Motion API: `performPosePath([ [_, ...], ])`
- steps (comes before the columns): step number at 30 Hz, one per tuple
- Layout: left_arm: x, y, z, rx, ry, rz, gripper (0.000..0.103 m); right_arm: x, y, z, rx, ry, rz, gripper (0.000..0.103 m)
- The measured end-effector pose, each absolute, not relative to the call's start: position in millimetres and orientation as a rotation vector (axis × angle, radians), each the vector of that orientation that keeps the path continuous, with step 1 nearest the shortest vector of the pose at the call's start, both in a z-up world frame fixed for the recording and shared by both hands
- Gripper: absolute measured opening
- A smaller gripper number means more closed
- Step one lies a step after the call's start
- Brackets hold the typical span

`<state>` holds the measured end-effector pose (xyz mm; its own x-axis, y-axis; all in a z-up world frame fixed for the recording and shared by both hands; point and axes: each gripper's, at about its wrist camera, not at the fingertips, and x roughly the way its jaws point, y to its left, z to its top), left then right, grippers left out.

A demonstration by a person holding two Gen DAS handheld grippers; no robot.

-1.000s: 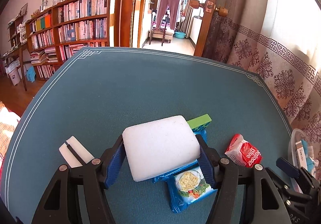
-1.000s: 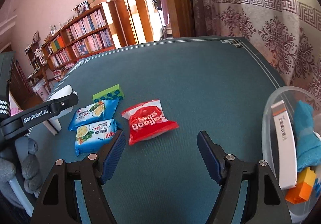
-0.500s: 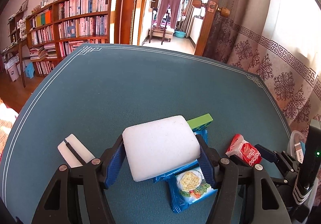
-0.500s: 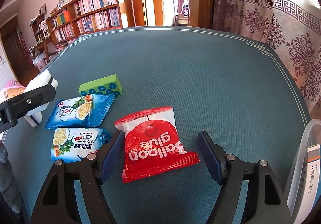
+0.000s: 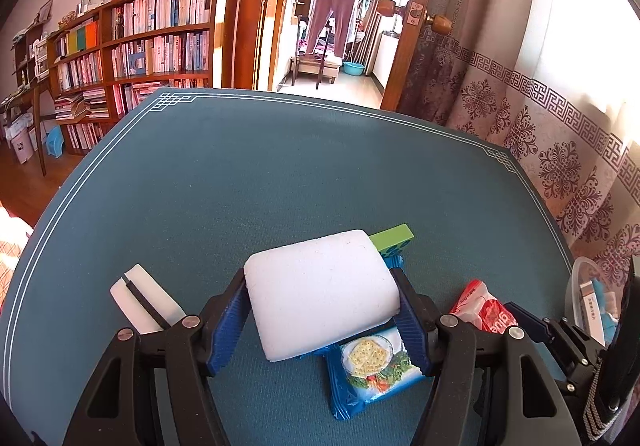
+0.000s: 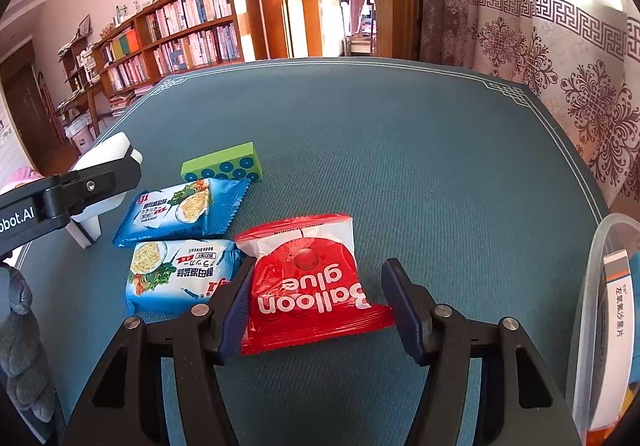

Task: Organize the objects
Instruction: 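Grasp the red Balloon glue bag with the right tool while the left tool holds the sponge, then carry the glue bag into the bowl with the right tool while the left tool lifts the sponge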

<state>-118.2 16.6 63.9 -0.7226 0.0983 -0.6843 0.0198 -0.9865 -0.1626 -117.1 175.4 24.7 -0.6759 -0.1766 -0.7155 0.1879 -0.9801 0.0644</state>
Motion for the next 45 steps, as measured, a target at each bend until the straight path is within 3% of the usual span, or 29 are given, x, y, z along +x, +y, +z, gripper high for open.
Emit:
performPosePath([
  [28,-106,42,68,-1.112,-0.168,2.806,0.071,-63,293,105,0.983,-0.194,-3.053,0.063],
  [36,-104,47,69,-1.105,-0.148,2.791,0.071,-69,351,103,1.033,-0.456,-3.105,0.063],
  [45,-101,51,68,-1.102,-0.118,2.77,0.071,-86,386,91,1.108,-0.587,-3.141,0.064],
])
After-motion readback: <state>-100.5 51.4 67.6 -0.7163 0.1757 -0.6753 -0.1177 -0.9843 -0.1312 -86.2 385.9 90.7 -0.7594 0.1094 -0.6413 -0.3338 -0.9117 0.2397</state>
